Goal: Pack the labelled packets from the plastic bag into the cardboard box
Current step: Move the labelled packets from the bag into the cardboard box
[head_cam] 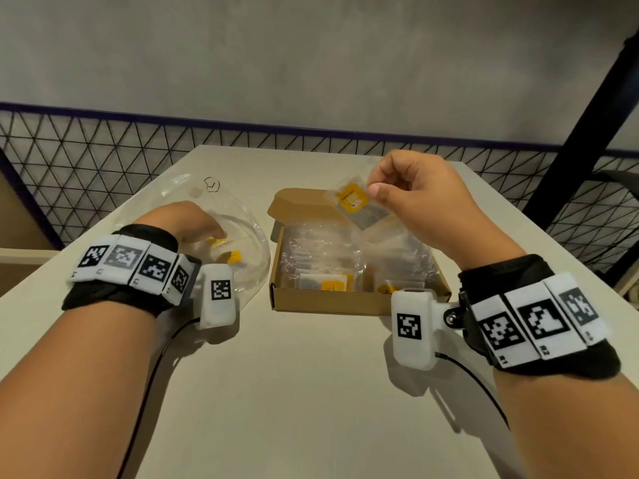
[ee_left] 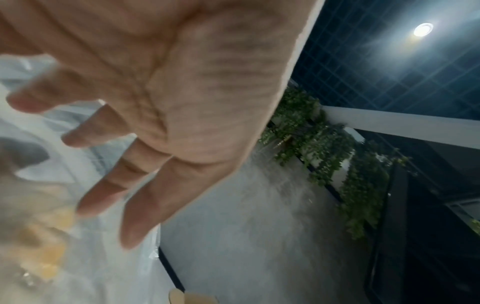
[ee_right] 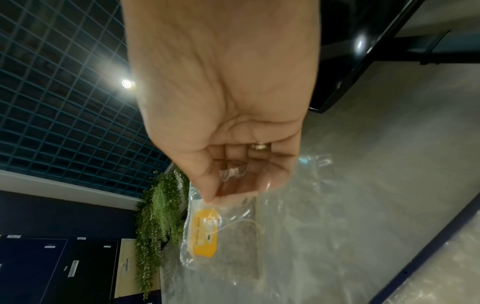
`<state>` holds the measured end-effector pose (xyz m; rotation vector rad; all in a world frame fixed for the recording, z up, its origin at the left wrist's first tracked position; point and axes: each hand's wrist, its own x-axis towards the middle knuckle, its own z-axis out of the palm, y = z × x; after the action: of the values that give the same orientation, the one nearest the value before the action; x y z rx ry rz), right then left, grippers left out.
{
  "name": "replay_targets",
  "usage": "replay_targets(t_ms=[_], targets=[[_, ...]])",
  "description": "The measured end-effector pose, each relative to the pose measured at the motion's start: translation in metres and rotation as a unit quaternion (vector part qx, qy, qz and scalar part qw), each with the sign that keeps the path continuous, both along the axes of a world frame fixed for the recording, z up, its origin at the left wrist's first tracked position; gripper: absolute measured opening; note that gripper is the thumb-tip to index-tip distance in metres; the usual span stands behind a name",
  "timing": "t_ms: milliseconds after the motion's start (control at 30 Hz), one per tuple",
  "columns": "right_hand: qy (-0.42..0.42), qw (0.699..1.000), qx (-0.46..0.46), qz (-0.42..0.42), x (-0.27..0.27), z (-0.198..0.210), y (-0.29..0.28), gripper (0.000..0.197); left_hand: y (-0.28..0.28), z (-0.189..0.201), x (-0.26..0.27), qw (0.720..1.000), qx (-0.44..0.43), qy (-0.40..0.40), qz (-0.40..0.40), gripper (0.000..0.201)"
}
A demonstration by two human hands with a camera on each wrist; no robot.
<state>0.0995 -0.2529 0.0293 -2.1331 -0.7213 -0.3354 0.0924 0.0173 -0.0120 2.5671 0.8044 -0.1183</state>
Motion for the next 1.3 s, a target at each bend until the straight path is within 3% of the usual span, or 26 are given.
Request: replay_targets(t_ms=[167,400,567,667,933,1067,1200,1300], targets=[[0.008,1.0,-0.006,0.005,-0.001,-0.001,0.002,0.025,0.002,-0.005,0.001,0.998,0.026,0.053,-0.03,0.037],[0.013,1.0,-0.015,0.0,0.0,-0.003,0.005,0.023,0.003,-0.007,0.002,0.983,0.084,0.141,-0.078,0.044],[0.016,1.0,-0.026,0.002,-0.002,-0.005,0.006,0.024,0.007,-0.011,0.007,0.957,0.128,0.207,-0.159,0.03],[0.019,0.999,-0.028,0.002,-0.002,-0.005,0.006,0.025,0.011,-0.013,0.012,0.954,0.128,0.214,-0.167,0.025],[0.025,0.999,-0.021,0.0,-0.002,-0.004,0.005,0.024,-0.001,-0.003,0.005,0.986,0.109,0.097,-0.08,0.041],[0.021,1.0,-0.019,-0.006,-0.002,-0.002,0.003,0.021,-0.002,0.01,0.004,0.992,0.108,-0.057,-0.039,0.042],[0.01,1.0,-0.019,-0.014,-0.002,-0.001,0.001,0.02,-0.013,0.02,0.0,0.958,-0.041,-0.28,-0.043,0.022],[0.013,1.0,0.0,-0.018,-0.003,-0.002,0.001,0.018,-0.026,0.027,-0.004,0.922,-0.153,-0.347,-0.072,0.041]])
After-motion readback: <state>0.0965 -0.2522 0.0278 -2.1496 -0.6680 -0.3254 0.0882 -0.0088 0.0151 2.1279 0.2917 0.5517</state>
